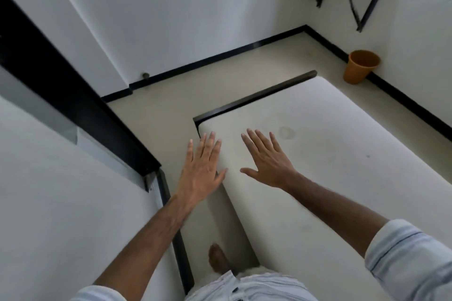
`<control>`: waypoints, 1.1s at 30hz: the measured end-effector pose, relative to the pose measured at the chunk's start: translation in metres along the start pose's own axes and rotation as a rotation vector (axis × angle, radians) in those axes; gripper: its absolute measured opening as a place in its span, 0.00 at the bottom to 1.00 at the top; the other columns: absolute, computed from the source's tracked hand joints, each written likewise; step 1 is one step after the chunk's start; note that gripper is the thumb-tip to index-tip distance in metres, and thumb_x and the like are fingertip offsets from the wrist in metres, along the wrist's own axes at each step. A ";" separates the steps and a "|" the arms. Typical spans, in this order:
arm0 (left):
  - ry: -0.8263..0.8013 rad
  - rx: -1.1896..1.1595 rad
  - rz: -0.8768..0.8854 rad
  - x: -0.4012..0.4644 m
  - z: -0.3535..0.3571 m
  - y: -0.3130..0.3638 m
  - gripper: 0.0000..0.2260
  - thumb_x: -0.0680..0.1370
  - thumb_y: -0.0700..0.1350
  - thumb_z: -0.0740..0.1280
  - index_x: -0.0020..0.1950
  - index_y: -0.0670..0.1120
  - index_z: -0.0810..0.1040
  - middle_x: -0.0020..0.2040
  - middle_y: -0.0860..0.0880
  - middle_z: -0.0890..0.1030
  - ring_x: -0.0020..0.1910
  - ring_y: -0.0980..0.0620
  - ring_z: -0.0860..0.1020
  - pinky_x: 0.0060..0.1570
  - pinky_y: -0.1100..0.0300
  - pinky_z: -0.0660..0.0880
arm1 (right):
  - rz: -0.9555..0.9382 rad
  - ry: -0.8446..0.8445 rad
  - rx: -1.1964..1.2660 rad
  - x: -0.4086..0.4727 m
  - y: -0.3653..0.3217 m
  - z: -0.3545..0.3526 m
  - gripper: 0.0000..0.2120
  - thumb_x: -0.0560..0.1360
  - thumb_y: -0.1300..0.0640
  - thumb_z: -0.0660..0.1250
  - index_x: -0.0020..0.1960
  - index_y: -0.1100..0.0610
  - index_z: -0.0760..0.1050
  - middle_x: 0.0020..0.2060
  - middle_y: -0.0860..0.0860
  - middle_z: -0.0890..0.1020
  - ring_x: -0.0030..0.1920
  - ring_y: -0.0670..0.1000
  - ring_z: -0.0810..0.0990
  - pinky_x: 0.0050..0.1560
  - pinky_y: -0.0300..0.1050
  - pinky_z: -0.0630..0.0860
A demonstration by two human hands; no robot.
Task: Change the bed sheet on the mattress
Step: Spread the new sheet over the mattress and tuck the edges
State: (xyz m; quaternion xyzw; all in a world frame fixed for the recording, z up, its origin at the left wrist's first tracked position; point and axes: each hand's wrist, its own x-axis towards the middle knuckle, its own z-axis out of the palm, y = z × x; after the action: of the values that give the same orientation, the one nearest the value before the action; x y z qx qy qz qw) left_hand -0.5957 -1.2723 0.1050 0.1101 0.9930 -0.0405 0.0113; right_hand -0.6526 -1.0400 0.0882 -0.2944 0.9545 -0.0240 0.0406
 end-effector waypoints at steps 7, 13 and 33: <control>0.027 0.001 0.126 0.149 -0.022 -0.093 0.37 0.81 0.64 0.48 0.83 0.43 0.46 0.83 0.42 0.44 0.82 0.42 0.44 0.78 0.37 0.47 | 0.112 0.029 0.028 0.153 0.024 -0.026 0.46 0.78 0.30 0.54 0.82 0.55 0.38 0.81 0.55 0.42 0.81 0.57 0.41 0.79 0.63 0.40; 0.002 0.096 0.212 0.297 -0.008 -0.177 0.36 0.82 0.63 0.52 0.83 0.43 0.49 0.83 0.41 0.45 0.82 0.42 0.45 0.78 0.36 0.47 | 0.203 0.088 0.071 0.295 0.068 -0.016 0.45 0.78 0.29 0.53 0.82 0.55 0.40 0.81 0.55 0.44 0.81 0.56 0.42 0.79 0.64 0.41; 0.008 0.101 0.688 0.740 0.003 -0.355 0.36 0.82 0.63 0.53 0.83 0.44 0.46 0.83 0.43 0.43 0.82 0.41 0.42 0.79 0.37 0.43 | 0.697 0.113 0.120 0.653 0.205 -0.035 0.46 0.78 0.29 0.52 0.82 0.54 0.36 0.81 0.55 0.39 0.81 0.57 0.39 0.78 0.63 0.38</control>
State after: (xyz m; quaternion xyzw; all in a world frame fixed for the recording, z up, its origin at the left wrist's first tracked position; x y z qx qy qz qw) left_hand -1.3952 -1.4568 0.1064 0.4391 0.8945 -0.0828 0.0148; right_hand -1.3088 -1.2381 0.0675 0.0536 0.9952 -0.0810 0.0106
